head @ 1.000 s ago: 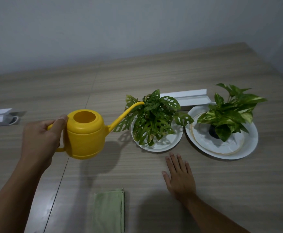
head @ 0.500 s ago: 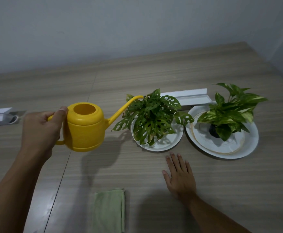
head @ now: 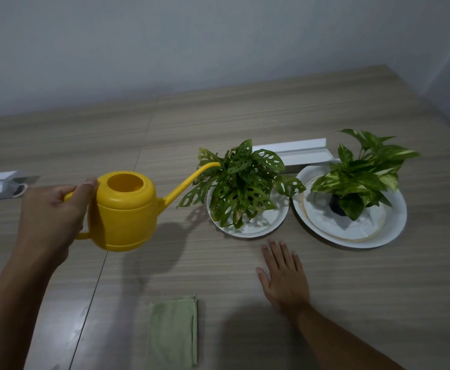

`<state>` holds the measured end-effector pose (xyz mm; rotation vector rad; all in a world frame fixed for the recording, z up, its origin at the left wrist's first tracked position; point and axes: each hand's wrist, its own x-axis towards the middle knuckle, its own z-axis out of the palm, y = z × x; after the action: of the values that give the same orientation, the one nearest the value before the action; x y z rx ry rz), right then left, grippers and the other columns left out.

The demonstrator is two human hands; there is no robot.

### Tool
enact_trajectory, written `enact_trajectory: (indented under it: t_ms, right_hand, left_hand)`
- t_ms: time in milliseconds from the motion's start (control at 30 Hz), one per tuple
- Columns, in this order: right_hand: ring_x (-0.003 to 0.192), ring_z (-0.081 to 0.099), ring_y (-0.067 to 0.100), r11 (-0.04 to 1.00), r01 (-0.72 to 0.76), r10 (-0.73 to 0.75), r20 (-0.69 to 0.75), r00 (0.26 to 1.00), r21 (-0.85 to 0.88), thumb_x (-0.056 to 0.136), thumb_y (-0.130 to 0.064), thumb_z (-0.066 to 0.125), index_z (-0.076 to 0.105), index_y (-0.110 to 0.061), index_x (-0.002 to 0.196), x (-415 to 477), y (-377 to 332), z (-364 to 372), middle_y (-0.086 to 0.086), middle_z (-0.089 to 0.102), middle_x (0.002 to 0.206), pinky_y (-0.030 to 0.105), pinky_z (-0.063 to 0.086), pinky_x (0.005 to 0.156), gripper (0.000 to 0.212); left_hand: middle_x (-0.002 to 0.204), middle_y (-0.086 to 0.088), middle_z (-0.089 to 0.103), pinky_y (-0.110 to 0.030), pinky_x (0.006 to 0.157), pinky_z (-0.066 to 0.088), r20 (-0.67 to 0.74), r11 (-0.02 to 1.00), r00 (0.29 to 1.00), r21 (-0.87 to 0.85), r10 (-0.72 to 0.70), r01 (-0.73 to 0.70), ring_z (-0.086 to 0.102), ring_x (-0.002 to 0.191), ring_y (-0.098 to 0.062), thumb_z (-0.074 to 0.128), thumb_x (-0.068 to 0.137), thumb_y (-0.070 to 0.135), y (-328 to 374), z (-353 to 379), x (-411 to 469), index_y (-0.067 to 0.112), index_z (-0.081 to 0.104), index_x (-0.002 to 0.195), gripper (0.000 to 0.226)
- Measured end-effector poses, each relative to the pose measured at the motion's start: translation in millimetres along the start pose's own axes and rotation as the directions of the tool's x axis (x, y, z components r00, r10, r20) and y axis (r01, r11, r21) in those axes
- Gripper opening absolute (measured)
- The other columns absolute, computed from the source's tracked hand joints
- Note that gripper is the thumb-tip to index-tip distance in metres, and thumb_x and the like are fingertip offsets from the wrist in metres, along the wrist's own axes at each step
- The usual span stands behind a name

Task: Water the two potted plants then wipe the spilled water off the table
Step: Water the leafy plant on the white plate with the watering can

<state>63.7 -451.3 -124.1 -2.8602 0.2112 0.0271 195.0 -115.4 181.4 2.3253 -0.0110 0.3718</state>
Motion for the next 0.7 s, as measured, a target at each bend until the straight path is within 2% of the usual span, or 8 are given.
enact_trajectory:
  t_ms: [67,133,200,267,300,500,567,700]
  right_hand:
    - [0.151,0.014,0.023,1.000,0.003,-0.003,0.001,1.000,0.002,0.098,-0.053,0.036,0.028,-0.025,0.153,-0.4,1.0,-0.4,0.000,0.020,0.162,0.046,0.015,0.121,0.063]
    - [0.150,0.014,0.023,1.000,0.002,-0.002,0.000,1.000,0.011,0.098,-0.053,0.039,0.029,-0.026,0.153,-0.8,2.1,-1.5,0.001,0.021,0.162,0.045,0.014,0.120,0.062]
    - [0.150,0.014,0.023,1.000,0.001,-0.001,0.006,1.000,0.009,0.098,-0.053,0.038,0.027,-0.027,0.153,-1.1,2.9,-2.2,0.000,0.021,0.162,0.045,0.014,0.120,0.062]
    - [0.151,0.012,0.022,1.000,-0.002,0.002,0.012,1.000,0.015,0.098,-0.054,0.035,0.025,-0.028,0.154,-1.1,3.7,-1.9,0.000,0.020,0.163,0.045,0.012,0.121,0.062]
    - [0.151,0.010,0.021,1.000,-0.004,0.004,0.016,1.000,0.022,0.098,-0.055,0.033,0.024,-0.029,0.154,-0.9,4.0,-1.7,-0.001,0.019,0.163,0.044,0.011,0.121,0.062]
    - [0.151,0.007,0.020,1.000,-0.004,0.004,0.025,1.000,0.030,0.098,-0.056,0.029,0.022,-0.030,0.155,-0.9,5.3,-1.0,-0.002,0.015,0.164,0.044,0.008,0.121,0.063]
    - [0.152,0.005,0.020,1.000,-0.005,0.004,0.031,1.000,0.027,0.098,-0.057,0.026,0.019,-0.030,0.155,-0.6,5.5,-1.1,-0.003,0.012,0.164,0.044,0.007,0.122,0.063]
    - [0.152,0.002,0.019,1.000,-0.005,0.004,0.036,0.999,0.025,0.098,-0.057,0.024,0.017,-0.031,0.156,-1.0,5.0,-2.5,-0.003,0.010,0.165,0.044,0.006,0.123,0.063]
  left_hand:
    - [0.062,-0.008,0.059,-0.016,0.038,0.040,-0.007,1.000,1.000,-0.012,-0.008,0.008,0.056,0.049,-0.003,0.054,0.098,0.043,2.8,2.7,-2.8,0.021,0.056,0.068,0.037]
    - [0.054,-0.017,0.048,-0.023,0.041,0.043,-0.015,0.999,1.000,-0.045,-0.025,0.024,0.054,0.046,-0.004,0.056,0.098,0.040,6.2,6.8,-4.3,0.021,0.056,0.068,0.036]
    - [0.058,-0.025,0.049,-0.027,0.043,0.043,-0.012,0.996,1.000,-0.086,-0.026,0.025,0.049,0.042,-0.011,0.058,0.097,0.038,10.9,10.8,-5.0,0.008,0.060,0.070,0.041]
    - [0.059,-0.025,0.050,-0.036,0.053,0.044,0.004,0.990,0.999,-0.136,-0.037,0.037,0.043,0.042,-0.016,0.059,0.096,0.038,14.8,14.0,-4.0,-0.008,0.060,0.075,0.050]
    - [0.057,-0.023,0.048,-0.039,0.056,0.043,0.013,0.987,0.999,-0.152,-0.044,0.046,0.042,0.043,-0.017,0.059,0.096,0.037,17.6,15.3,-3.1,-0.010,0.059,0.075,0.051]
    - [0.063,-0.028,0.054,-0.044,0.058,0.045,0.003,0.987,0.999,-0.156,-0.040,0.040,0.045,0.047,-0.023,0.059,0.097,0.033,35.6,22.3,3.0,-0.003,0.059,0.069,0.046]
    - [0.066,-0.032,0.055,-0.049,0.059,0.047,-0.004,0.988,0.999,-0.148,-0.044,0.043,0.046,0.053,-0.031,0.059,0.097,0.033,37.9,23.1,6.1,-0.007,0.061,0.073,0.047]
    - [0.069,-0.037,0.055,-0.055,0.060,0.049,-0.029,0.991,0.998,-0.125,-0.054,0.050,0.046,0.058,-0.035,0.059,0.097,0.035,37.1,21.4,12.6,-0.014,0.060,0.078,0.053]
